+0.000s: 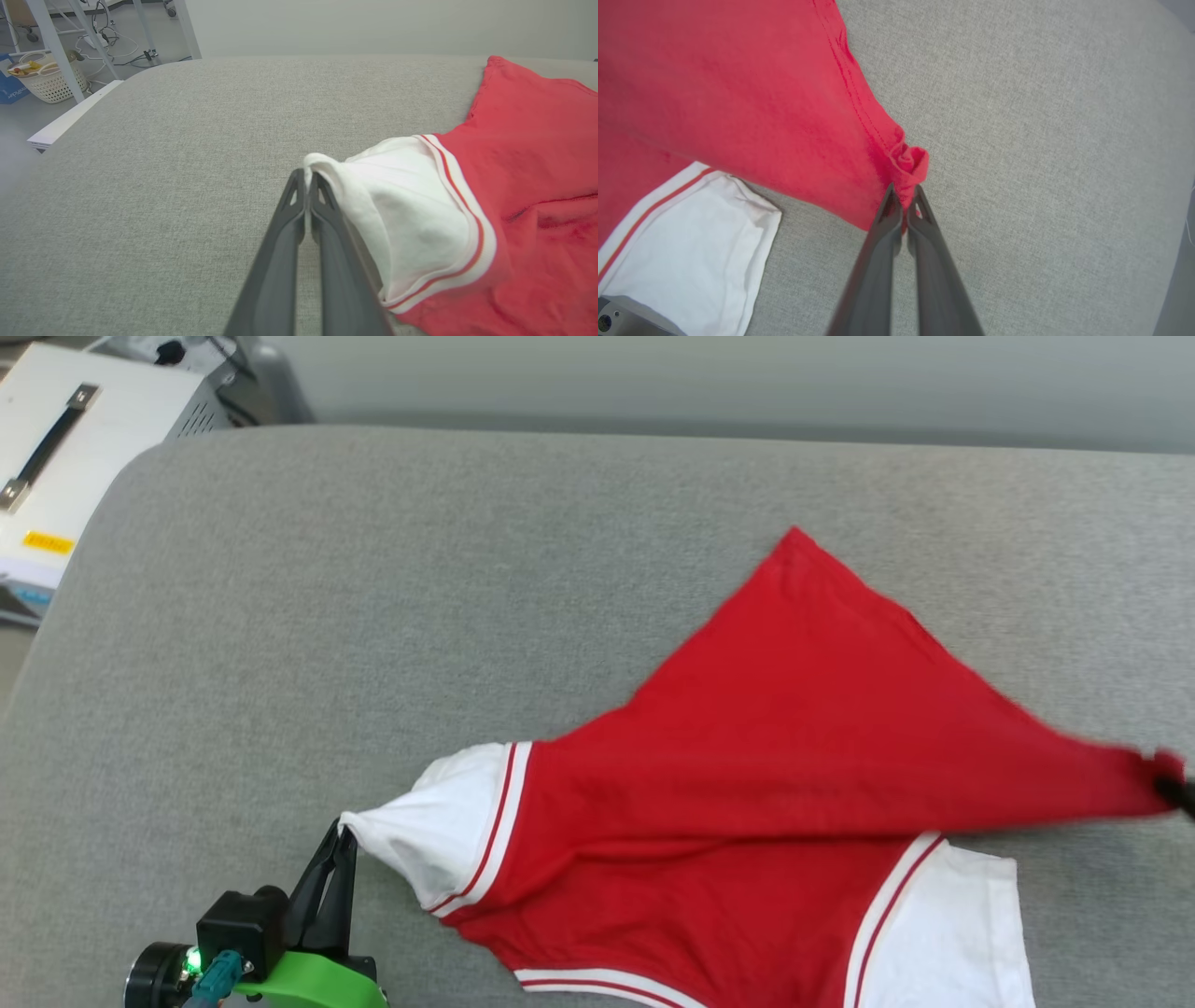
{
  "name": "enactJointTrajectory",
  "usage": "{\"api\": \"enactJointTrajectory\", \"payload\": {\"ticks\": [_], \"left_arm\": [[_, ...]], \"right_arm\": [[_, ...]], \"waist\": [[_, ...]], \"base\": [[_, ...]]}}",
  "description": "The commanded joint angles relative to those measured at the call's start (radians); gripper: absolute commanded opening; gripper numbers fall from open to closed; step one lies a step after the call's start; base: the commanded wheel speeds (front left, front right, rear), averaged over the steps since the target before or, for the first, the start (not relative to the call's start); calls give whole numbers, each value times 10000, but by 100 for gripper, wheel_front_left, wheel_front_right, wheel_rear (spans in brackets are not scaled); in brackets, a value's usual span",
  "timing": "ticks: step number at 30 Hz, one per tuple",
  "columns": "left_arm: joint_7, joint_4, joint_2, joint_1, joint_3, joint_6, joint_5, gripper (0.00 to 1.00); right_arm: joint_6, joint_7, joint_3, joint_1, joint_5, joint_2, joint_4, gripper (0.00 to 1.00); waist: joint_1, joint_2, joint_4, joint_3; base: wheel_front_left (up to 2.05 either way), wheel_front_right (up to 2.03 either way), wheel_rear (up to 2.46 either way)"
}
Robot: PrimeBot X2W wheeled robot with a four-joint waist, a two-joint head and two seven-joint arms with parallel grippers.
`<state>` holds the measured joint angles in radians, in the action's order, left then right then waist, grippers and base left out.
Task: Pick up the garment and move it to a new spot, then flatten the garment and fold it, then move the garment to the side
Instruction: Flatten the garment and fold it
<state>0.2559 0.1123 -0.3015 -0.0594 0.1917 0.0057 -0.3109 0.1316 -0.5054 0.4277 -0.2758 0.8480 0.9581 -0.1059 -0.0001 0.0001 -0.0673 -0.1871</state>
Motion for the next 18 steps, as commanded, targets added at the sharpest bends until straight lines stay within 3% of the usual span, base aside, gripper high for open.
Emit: {"api": "enactJointTrajectory", "payload": {"ticks": [1, 4, 11, 17, 18], "left_arm": [[58, 41, -96, -187, -34, 61, -115, 0], [58, 103, -141, -264, -62, 62, -151, 0], [58, 342, -186, -167, -47, -7, -180, 0], [58, 436, -172, -25, -45, -53, -165, 0], [58, 439, -166, -26, -52, -52, -161, 0]], "right_arm": [[-9, 99, -277, 766, -37, -151, 124, 0], [-9, 161, -928, 2181, -43, -533, 320, 0], [-9, 61, -1928, 4760, -409, -2196, 248, 0], [-9, 375, -2262, 5219, -1015, -3051, 38, 0], [-9, 521, -2399, 5157, -1127, -3154, 23, 11]], "waist": [[1, -1, 469, 491], [1, -1, 516, 556], [1, -1, 568, 420], [1, -1, 586, 285], [1, -1, 601, 281]], "base": [[0, 0, 0], [0, 0, 0], [0, 0, 0], [0, 0, 0], [0, 0, 0]]}}
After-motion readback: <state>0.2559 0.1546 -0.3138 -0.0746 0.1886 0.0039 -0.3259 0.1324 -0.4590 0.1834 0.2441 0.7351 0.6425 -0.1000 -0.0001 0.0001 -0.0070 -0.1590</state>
